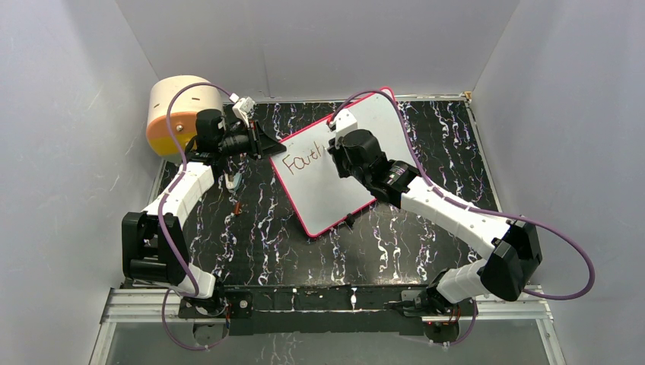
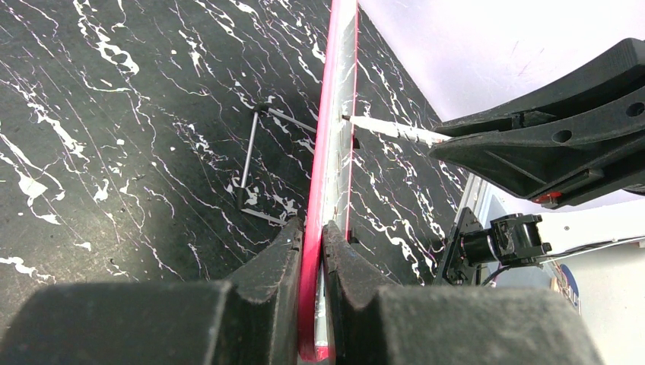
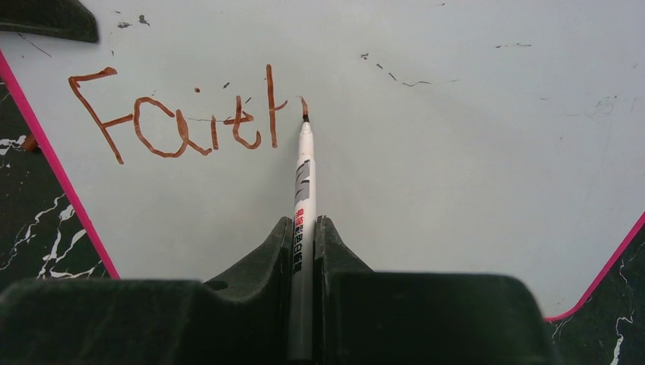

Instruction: Write a sentence on the whiteboard

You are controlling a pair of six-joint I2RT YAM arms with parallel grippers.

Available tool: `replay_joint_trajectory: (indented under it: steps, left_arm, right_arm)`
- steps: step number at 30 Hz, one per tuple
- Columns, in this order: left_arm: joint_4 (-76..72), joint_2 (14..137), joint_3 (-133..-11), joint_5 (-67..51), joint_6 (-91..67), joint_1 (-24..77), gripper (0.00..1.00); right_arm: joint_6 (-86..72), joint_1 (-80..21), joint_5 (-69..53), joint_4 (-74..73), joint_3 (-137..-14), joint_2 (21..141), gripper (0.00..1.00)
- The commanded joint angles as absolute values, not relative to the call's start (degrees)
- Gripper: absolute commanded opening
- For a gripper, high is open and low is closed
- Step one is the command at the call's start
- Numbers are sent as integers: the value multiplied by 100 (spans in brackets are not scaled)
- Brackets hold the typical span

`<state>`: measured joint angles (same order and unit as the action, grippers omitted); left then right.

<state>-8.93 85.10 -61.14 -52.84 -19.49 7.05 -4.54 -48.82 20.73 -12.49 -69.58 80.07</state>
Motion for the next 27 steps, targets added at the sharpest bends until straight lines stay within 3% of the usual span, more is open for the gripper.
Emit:
replay_joint_trajectory:
  steps: [1, 27]
  left_arm:
    - [-457, 8666, -6144, -4953, -1694, 826, 0]
    - [-379, 8686, -6162, -4912, -1644, 826, 0]
  right_arm:
    - [-543, -4860, 1957, -1490, -7014, 7868, 0]
    - [-370, -4770, 2203, -1136, -6854, 7514, 0]
